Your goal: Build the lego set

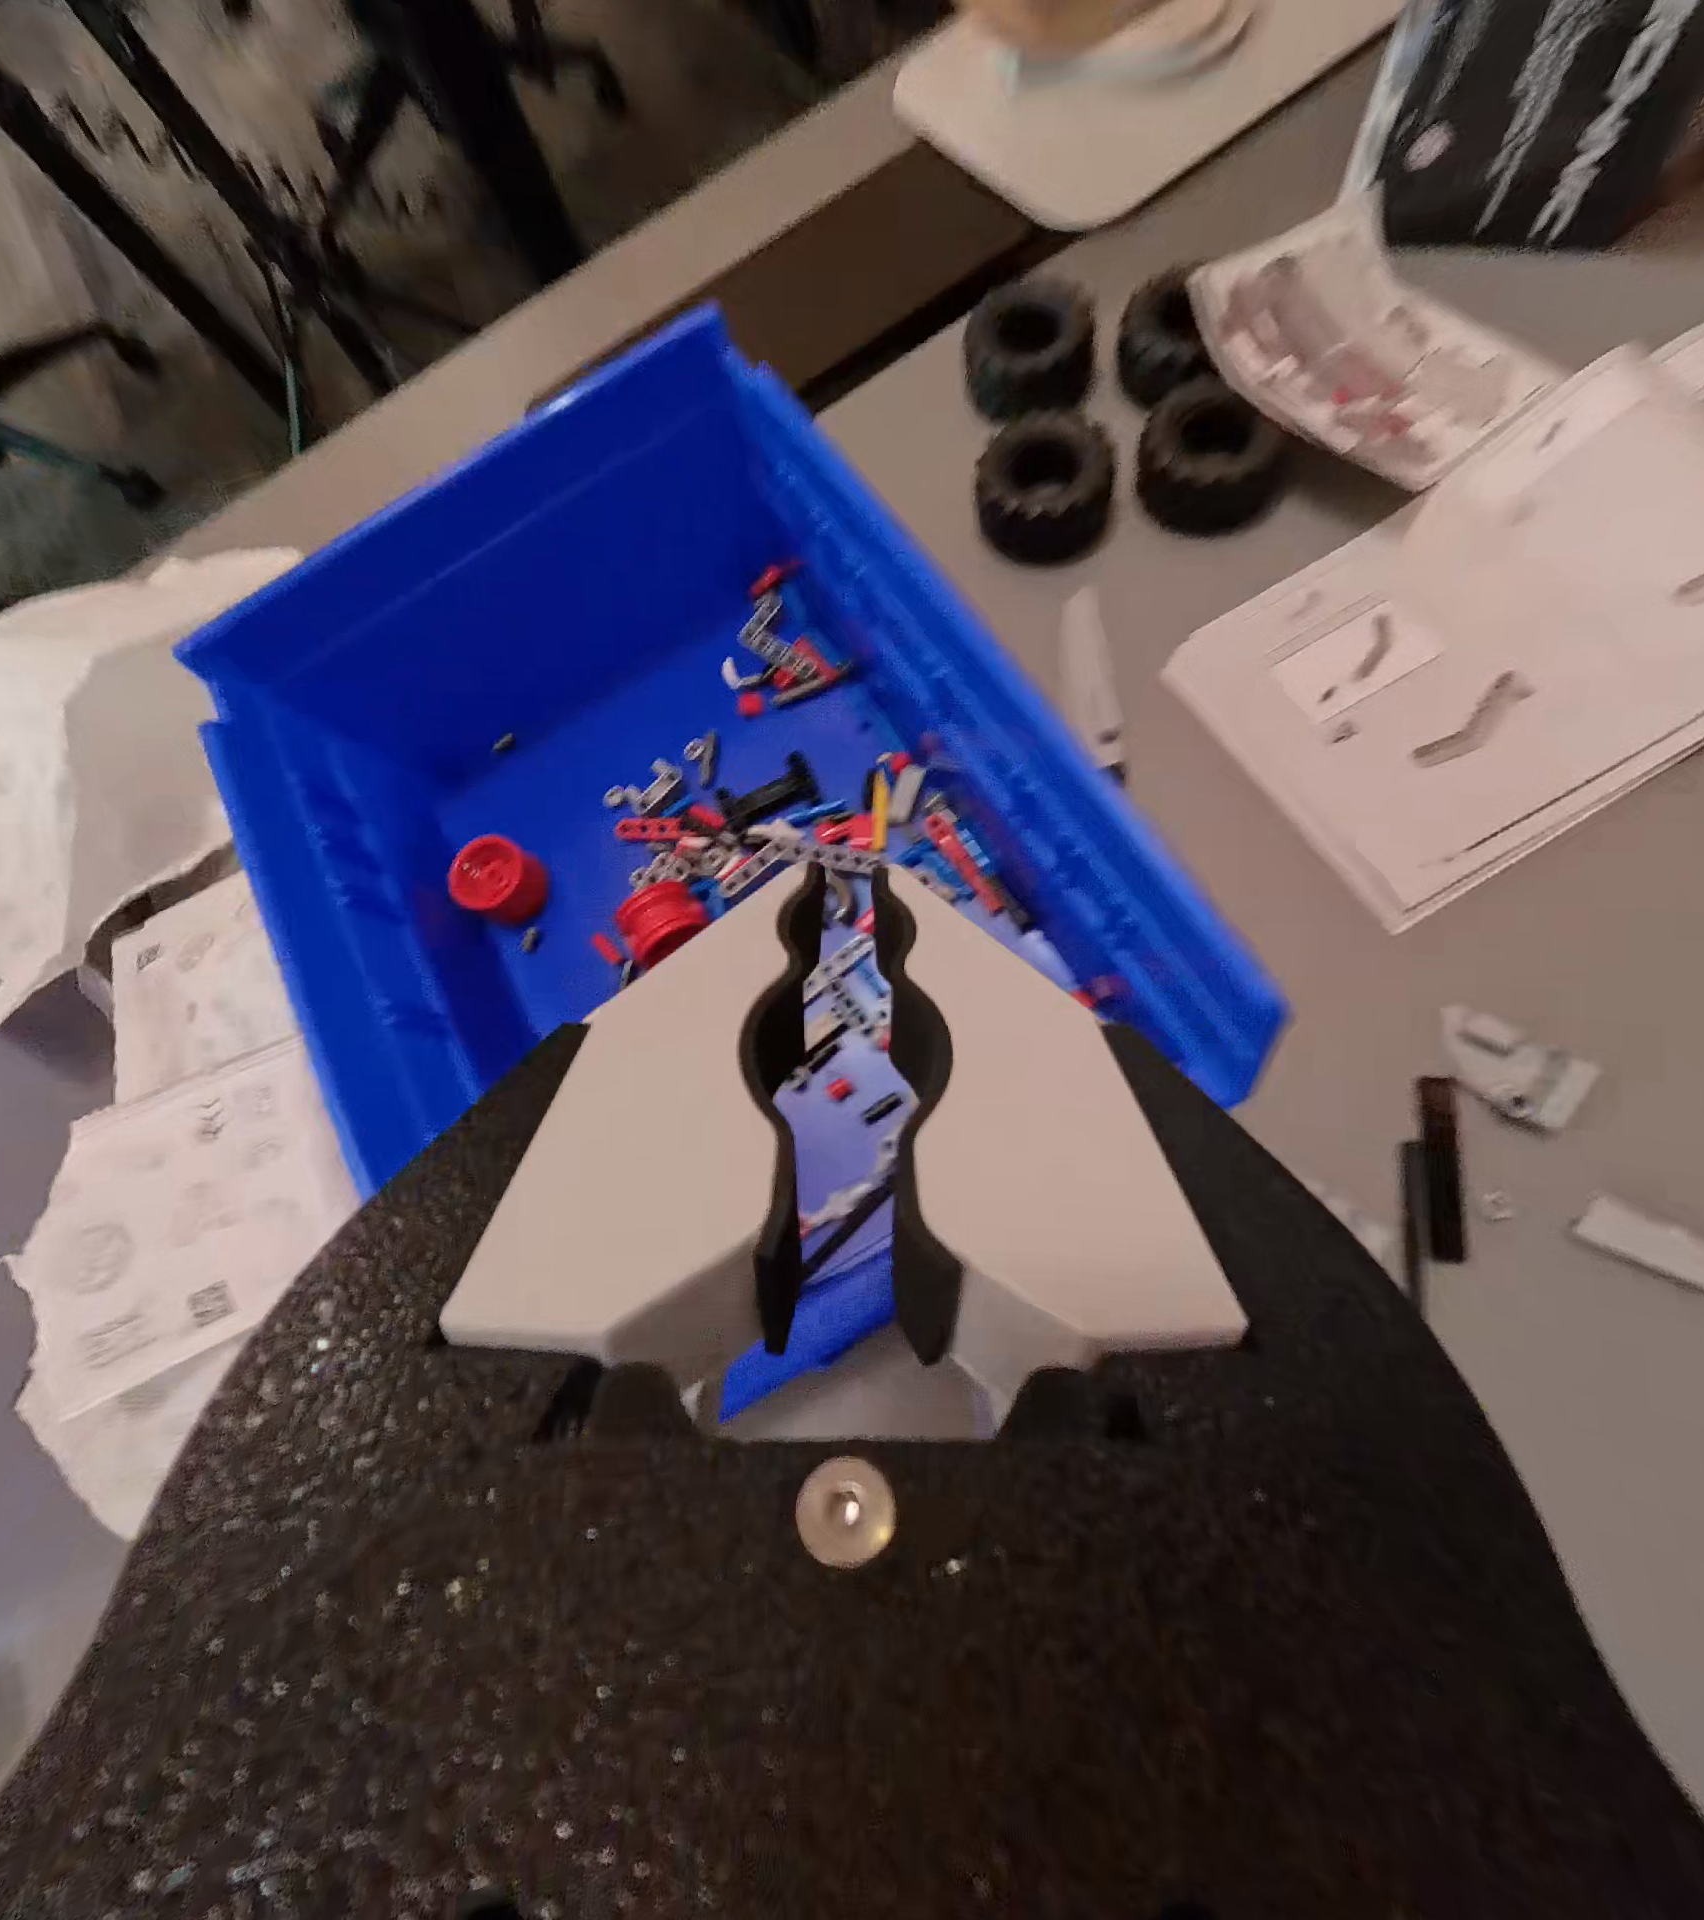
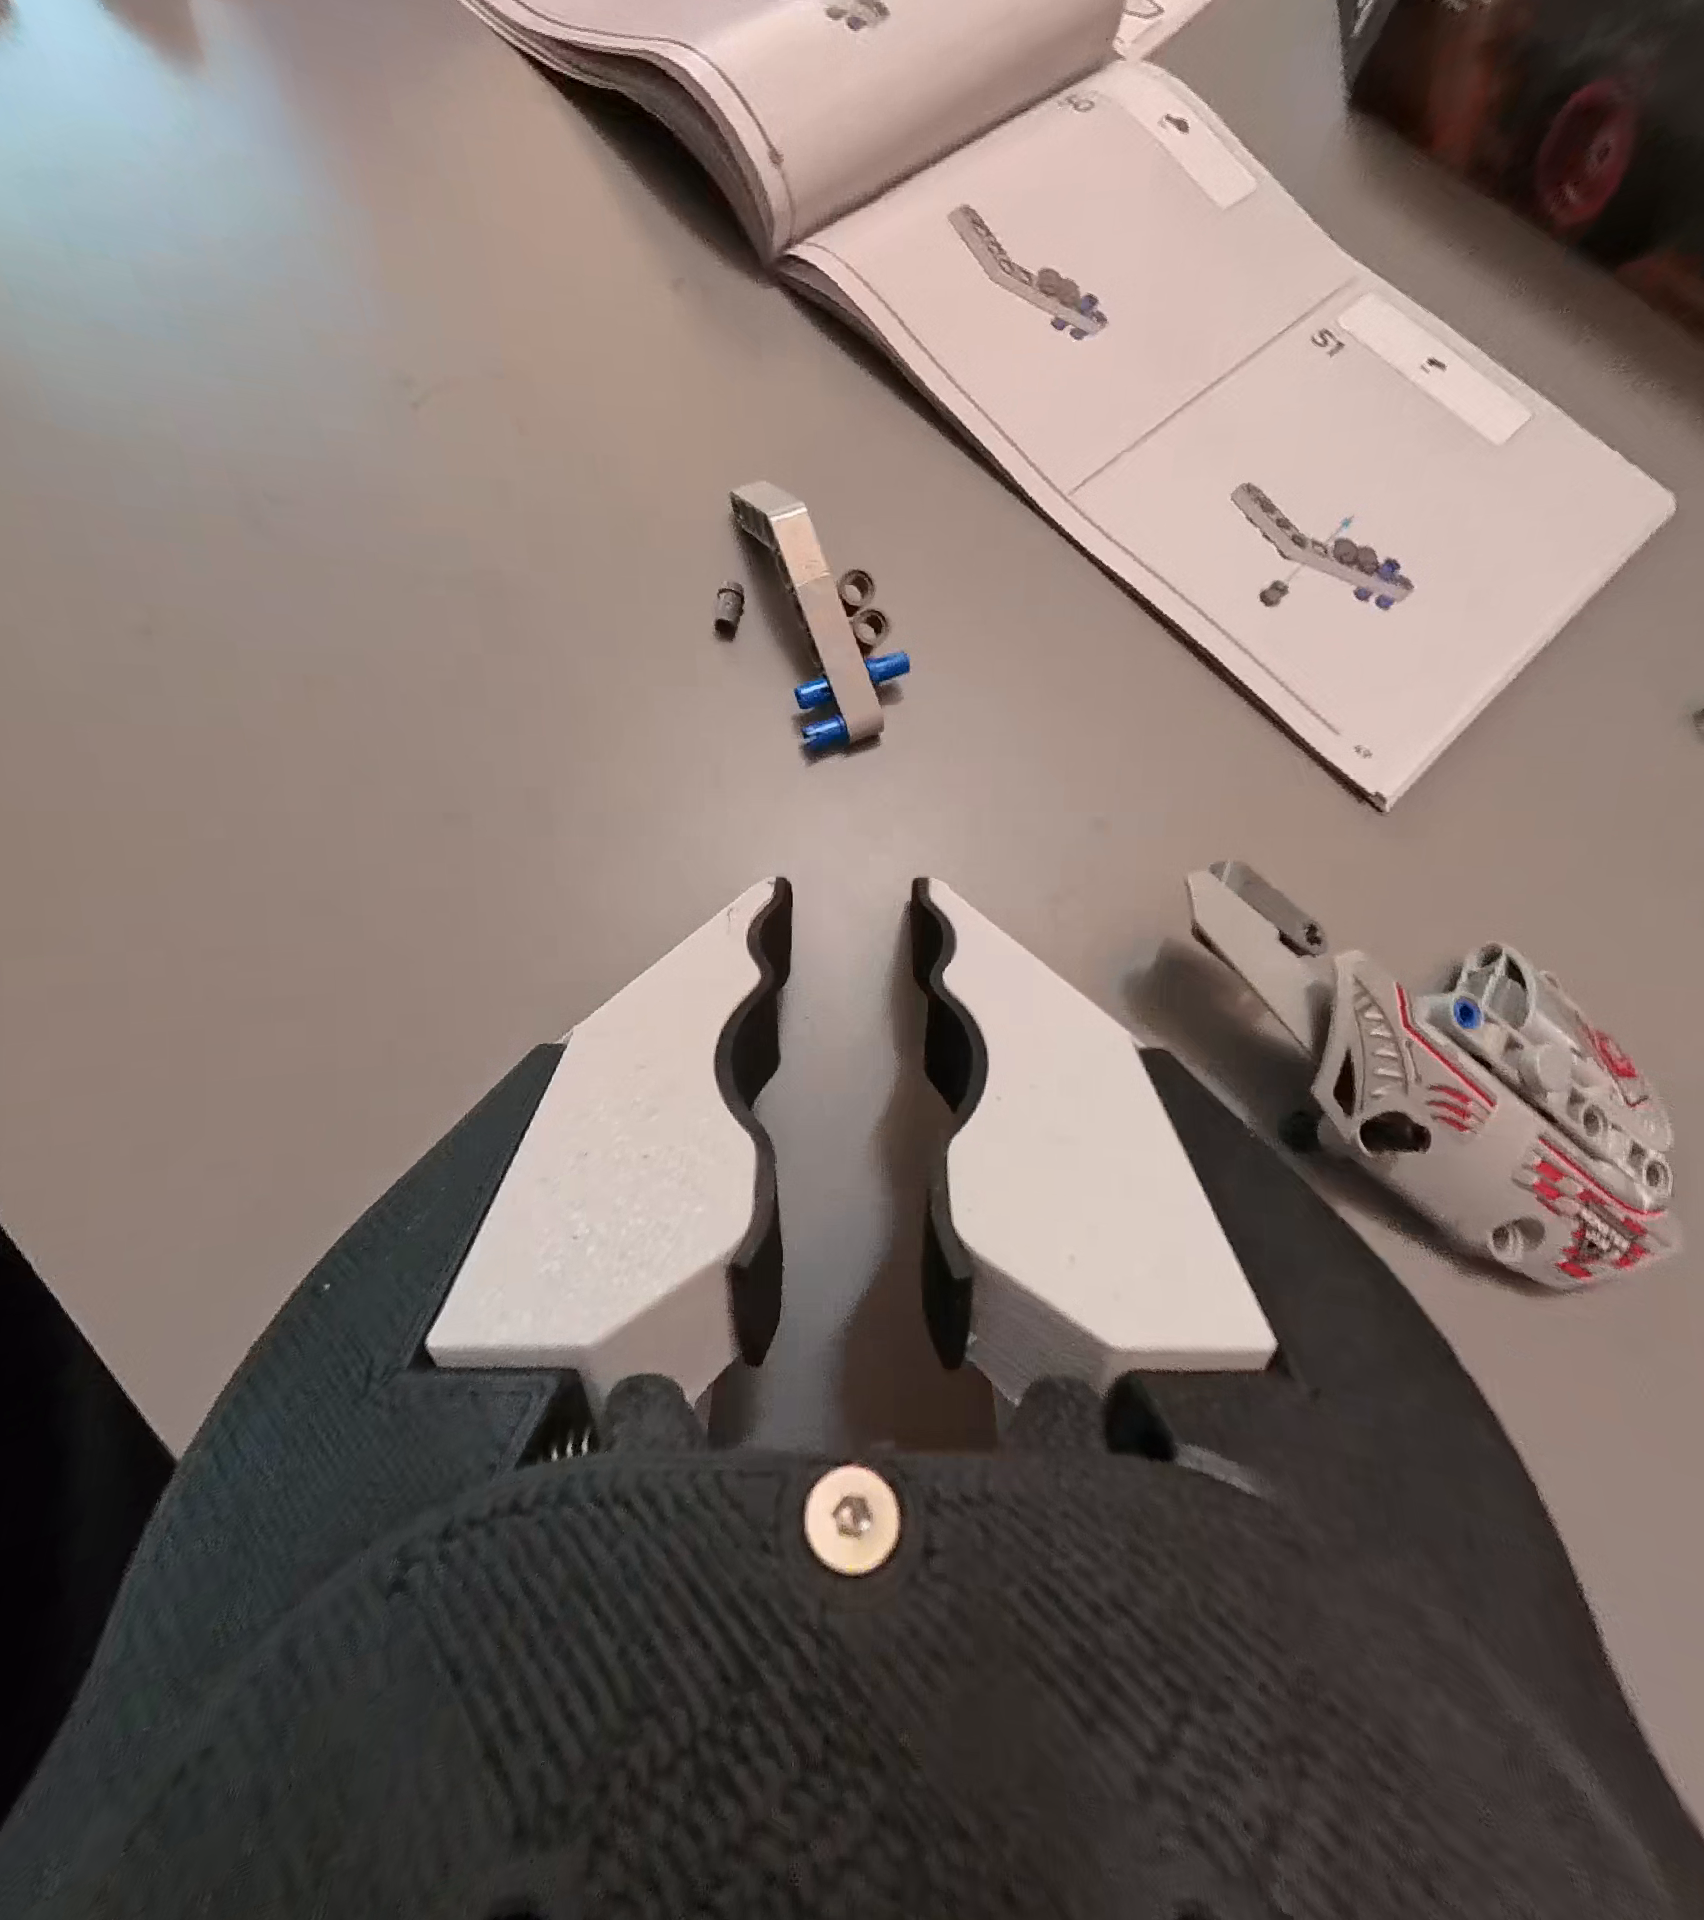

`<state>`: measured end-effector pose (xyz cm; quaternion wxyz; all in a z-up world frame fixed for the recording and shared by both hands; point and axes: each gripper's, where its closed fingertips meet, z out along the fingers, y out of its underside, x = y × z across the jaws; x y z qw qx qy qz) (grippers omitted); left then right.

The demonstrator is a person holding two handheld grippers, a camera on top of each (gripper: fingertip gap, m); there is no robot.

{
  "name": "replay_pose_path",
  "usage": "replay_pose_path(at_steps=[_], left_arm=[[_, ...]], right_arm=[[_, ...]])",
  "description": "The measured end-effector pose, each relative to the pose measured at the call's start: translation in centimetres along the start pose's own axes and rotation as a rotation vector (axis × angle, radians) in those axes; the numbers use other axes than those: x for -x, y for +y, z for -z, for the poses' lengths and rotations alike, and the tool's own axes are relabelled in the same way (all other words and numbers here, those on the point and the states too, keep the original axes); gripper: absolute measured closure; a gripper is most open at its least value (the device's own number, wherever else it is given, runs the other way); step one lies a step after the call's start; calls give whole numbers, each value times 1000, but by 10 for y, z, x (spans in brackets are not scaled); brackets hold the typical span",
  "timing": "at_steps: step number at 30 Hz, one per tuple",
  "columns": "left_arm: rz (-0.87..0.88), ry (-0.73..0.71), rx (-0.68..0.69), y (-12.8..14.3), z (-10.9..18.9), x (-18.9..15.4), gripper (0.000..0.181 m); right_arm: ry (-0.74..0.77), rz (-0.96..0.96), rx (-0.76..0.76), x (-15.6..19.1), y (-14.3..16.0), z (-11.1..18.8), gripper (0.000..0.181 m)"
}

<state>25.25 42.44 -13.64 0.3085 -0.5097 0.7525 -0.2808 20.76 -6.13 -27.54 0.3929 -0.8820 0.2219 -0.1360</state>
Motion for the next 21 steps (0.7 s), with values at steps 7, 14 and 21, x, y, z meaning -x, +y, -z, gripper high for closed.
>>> replay_pose_path(at_steps=[7, 14, 21], left_arm=[[127, -64, 126, 6, -31, 95, 173], [50, -74, 441, 52, -97, 117, 173], [-703, 92, 775, 94, -121, 119, 173]], right_arm=[[18, 1, 1, 2, 3, 4, 164], [-14, -28, 4, 3, 4, 3, 166], [-35, -55, 5, 2, 4, 3, 165]])
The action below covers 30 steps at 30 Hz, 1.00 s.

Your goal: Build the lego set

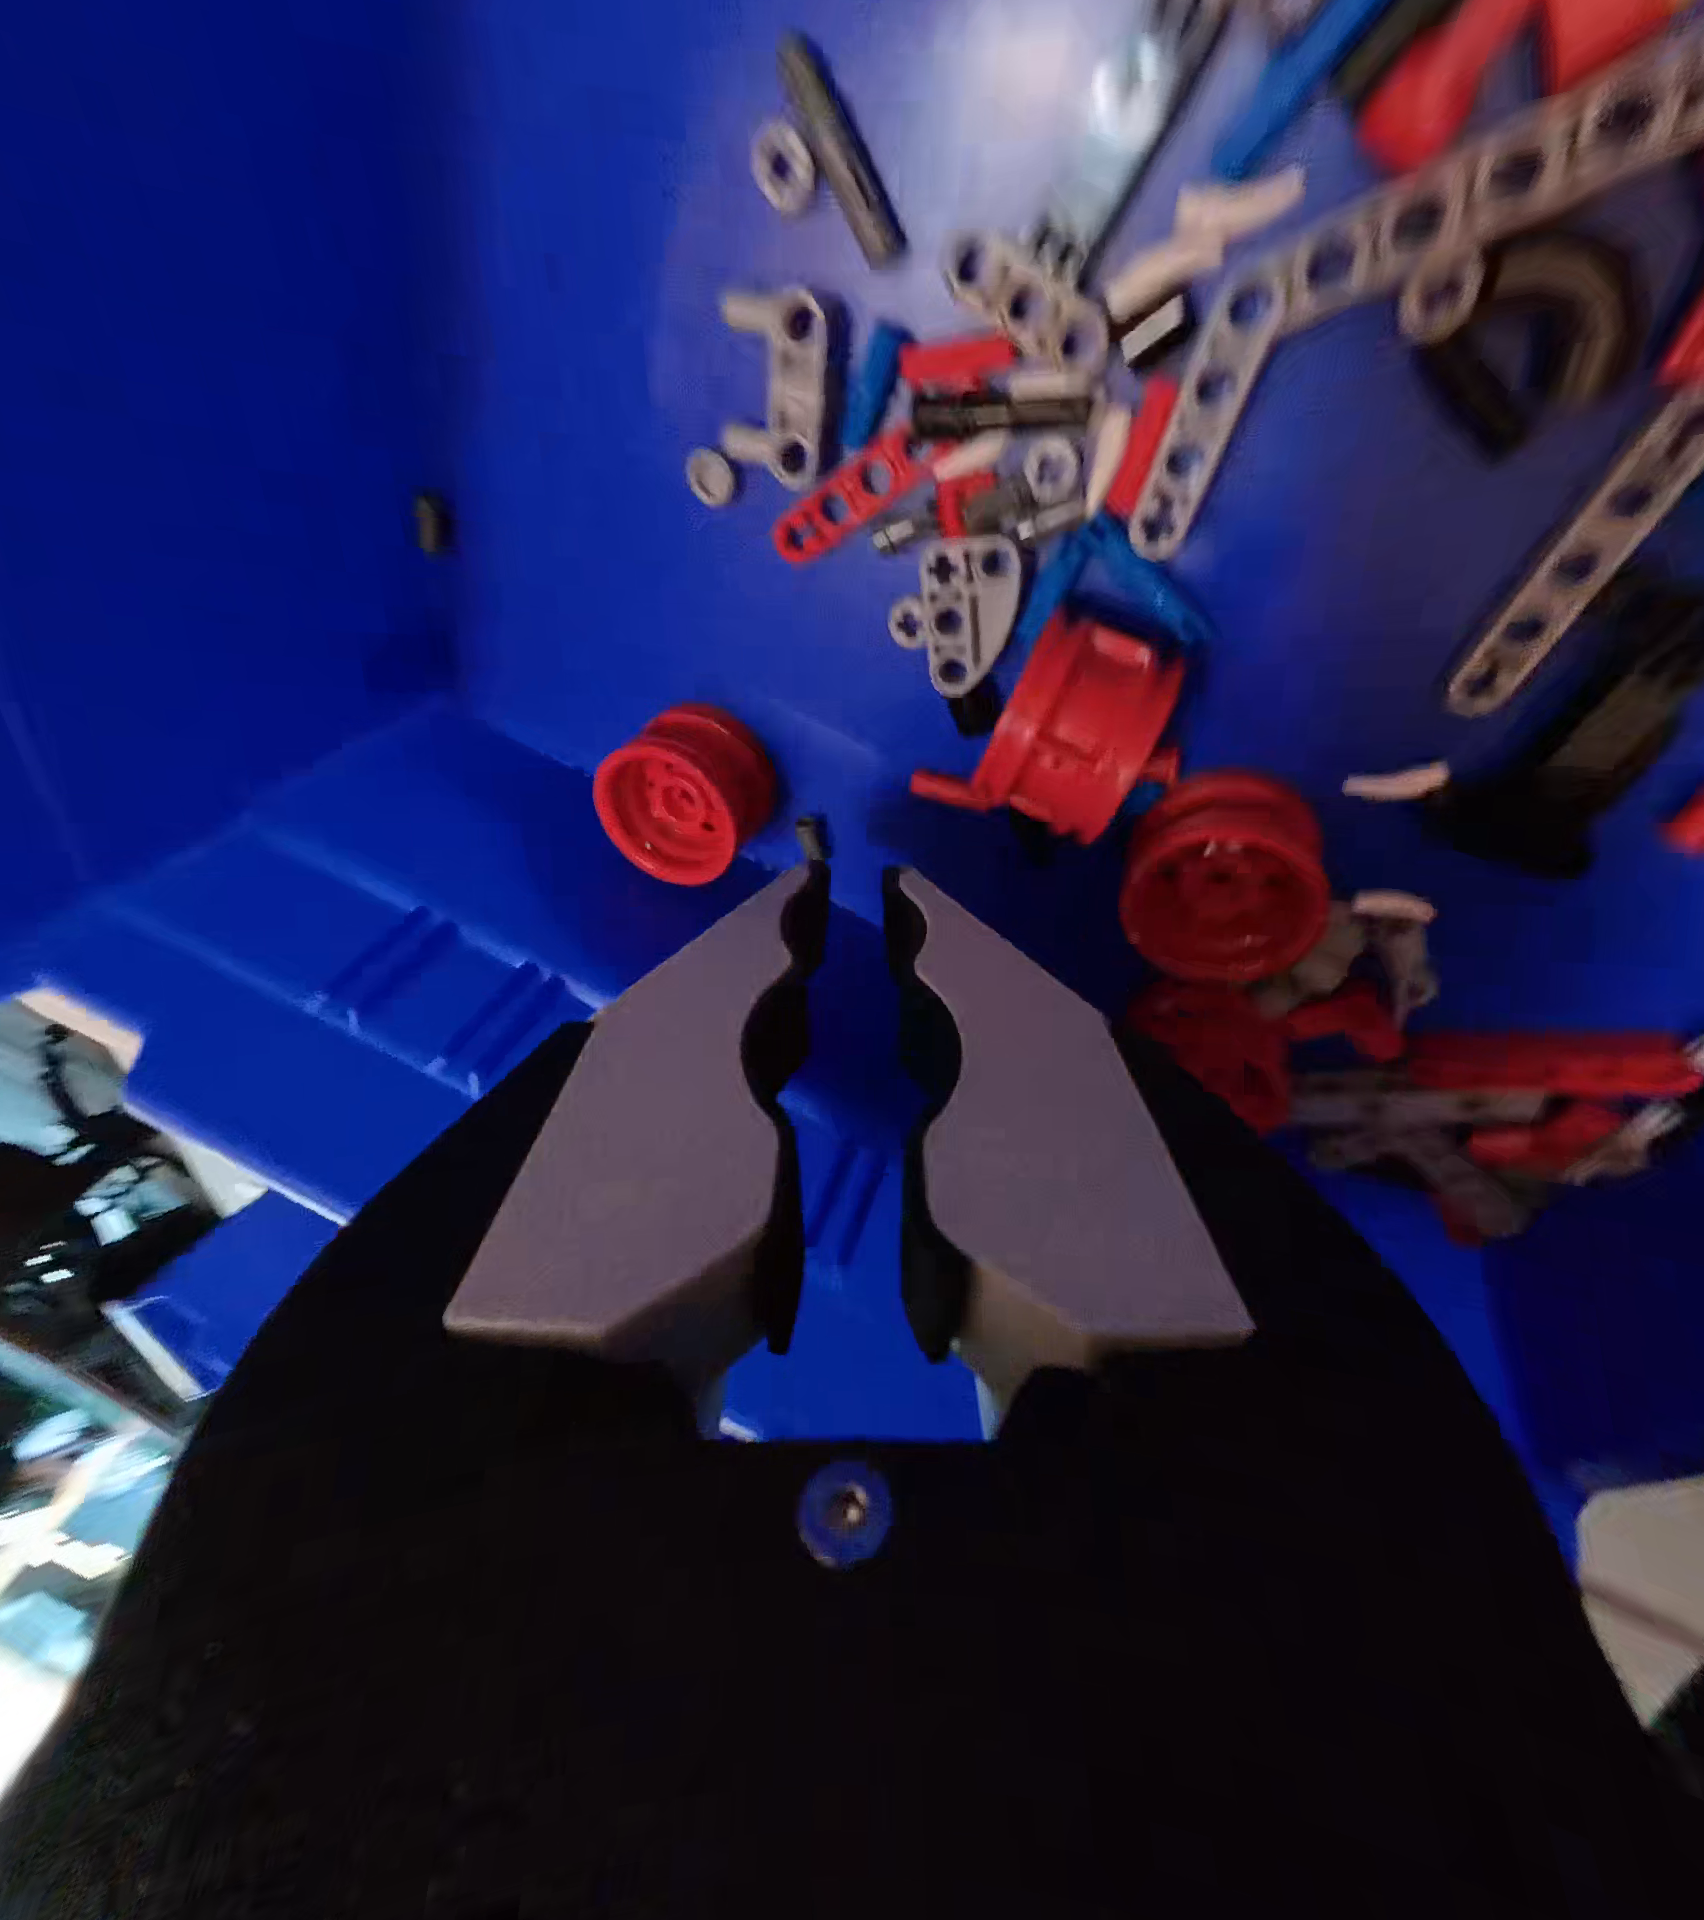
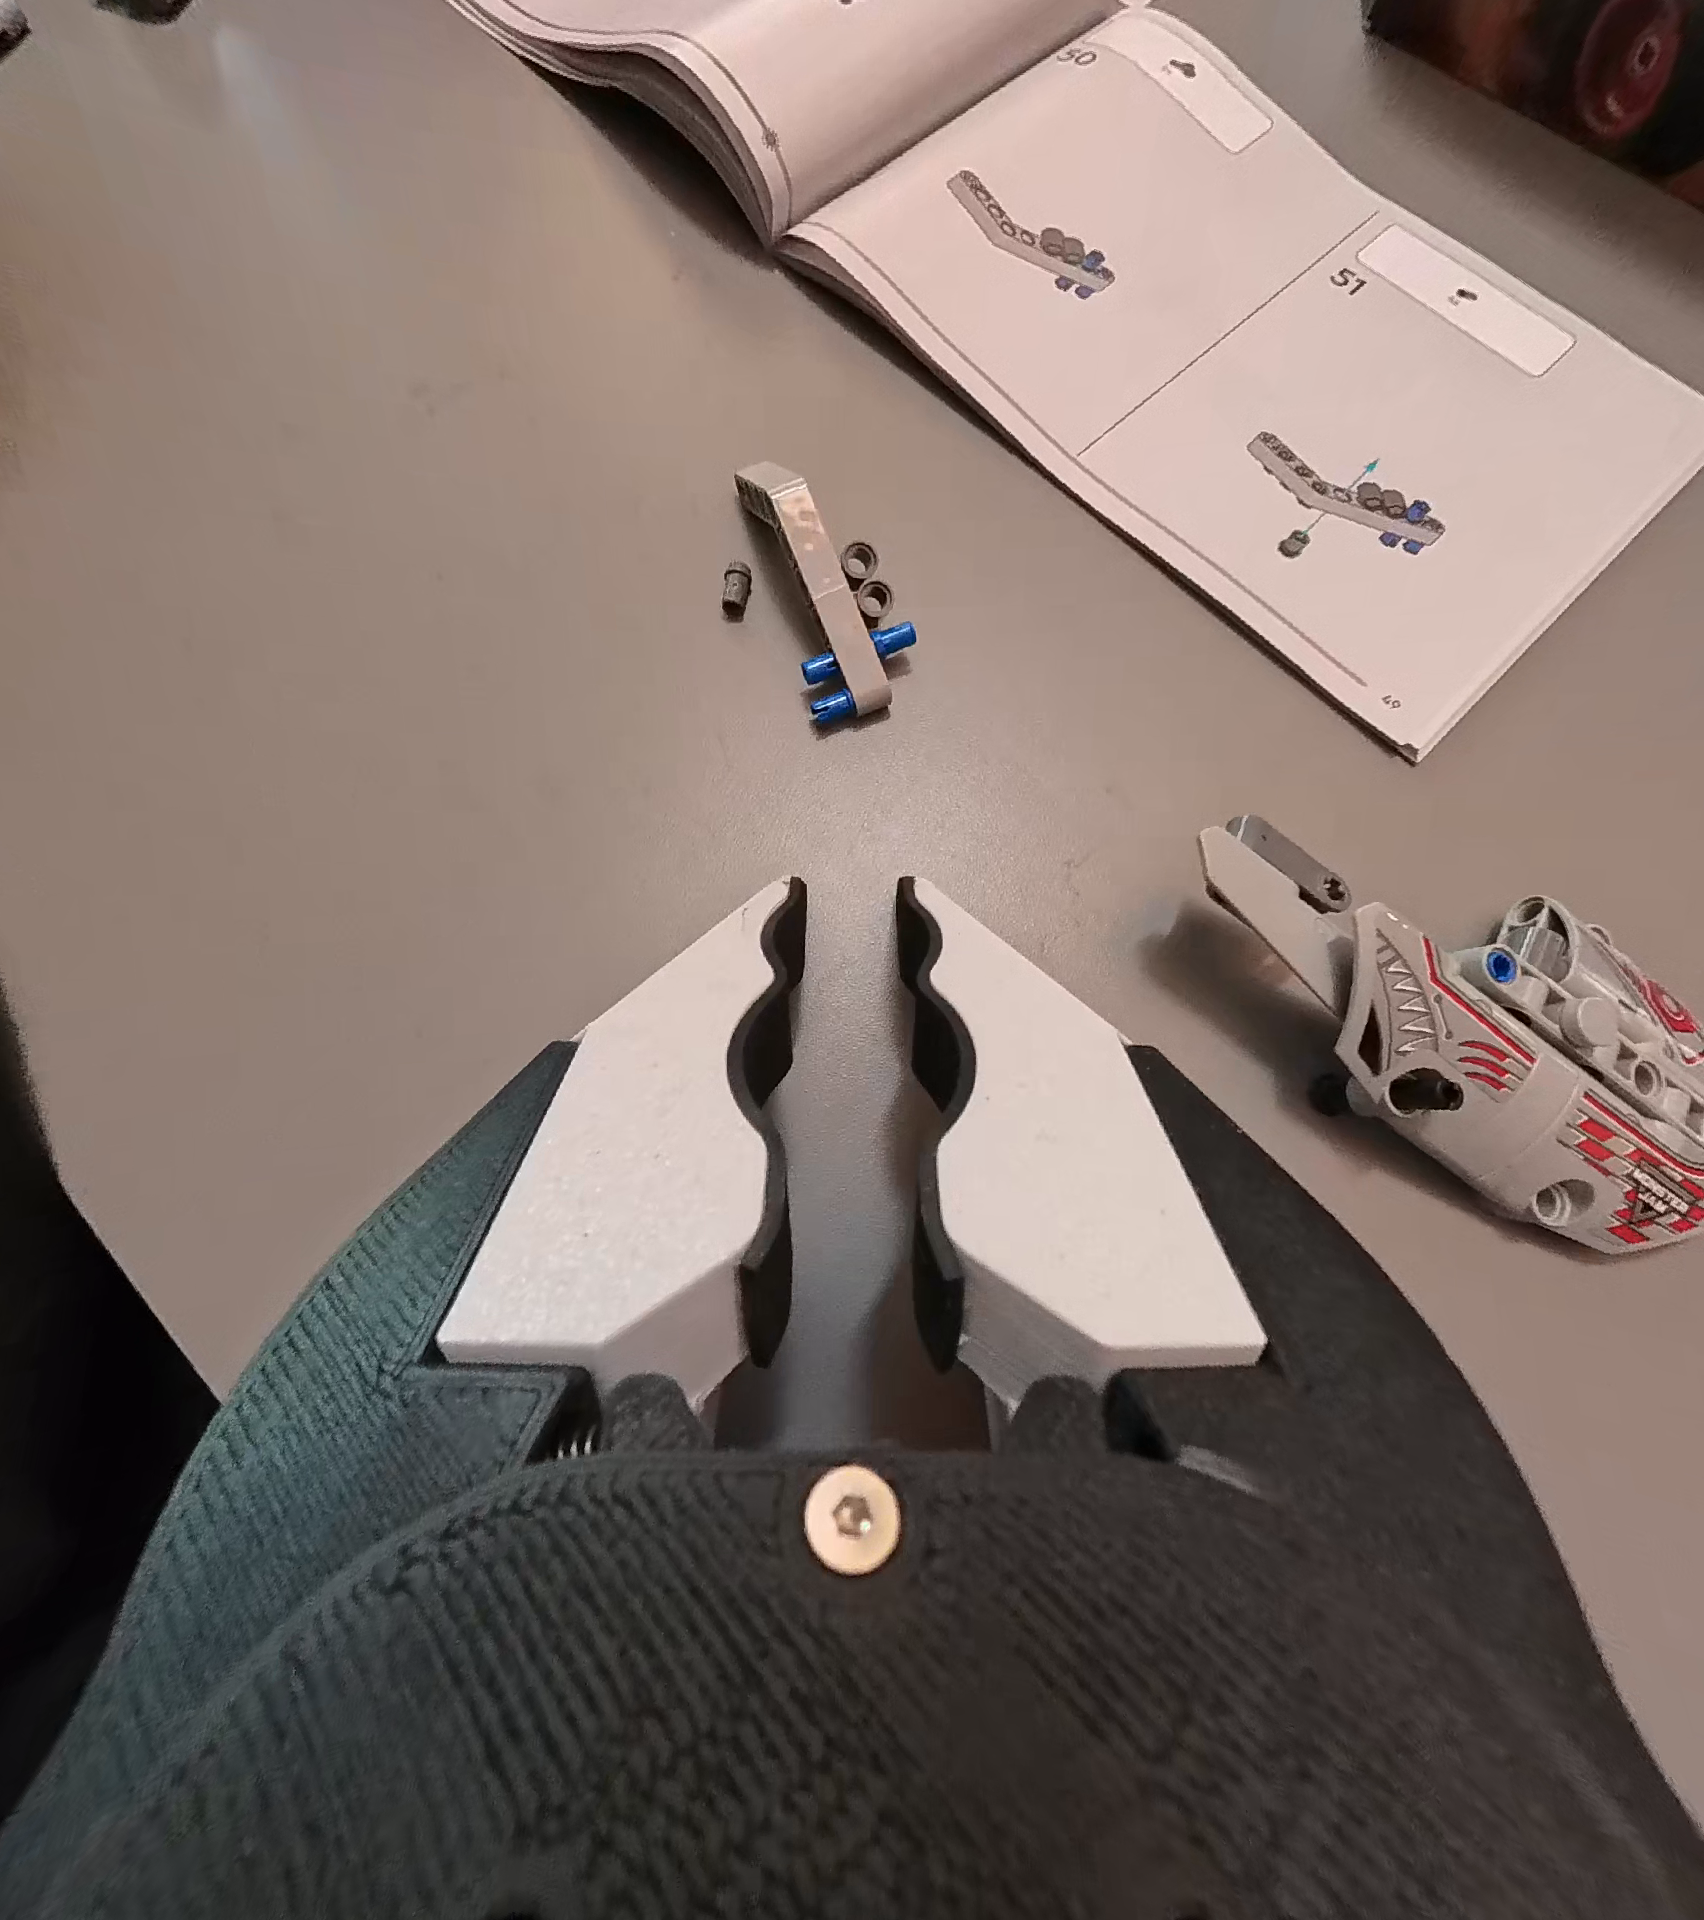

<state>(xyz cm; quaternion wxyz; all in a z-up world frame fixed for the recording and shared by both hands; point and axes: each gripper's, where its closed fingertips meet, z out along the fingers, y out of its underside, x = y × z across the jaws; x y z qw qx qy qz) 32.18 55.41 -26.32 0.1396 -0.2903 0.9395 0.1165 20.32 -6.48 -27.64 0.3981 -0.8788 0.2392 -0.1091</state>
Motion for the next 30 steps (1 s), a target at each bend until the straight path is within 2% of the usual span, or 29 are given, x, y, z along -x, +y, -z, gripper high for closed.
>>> replay_pose_path(at_steps=[7, 11, 20, 27, 30], left_arm=[[-156, 84, 198, 11, -7, 1, 154], [-261, 74, 317, 19, -13, 7, 156], [-240, 180, 368, 18, -21, 5, 164], [-246, 209, 341, 15, -23, 8, 179], [-248, 210, 314, 13, -22, 7, 179]], right_arm=[[-10, -3, 0, 1, 0, 0, 164], [-25, 2, 0, 3, 0, 0, 159], [-45, 14, -1, 7, 0, 0, 152], [-45, 21, 0, 7, 0, 0, 151], [-42, 24, 0, 7, 0, 0, 151]])
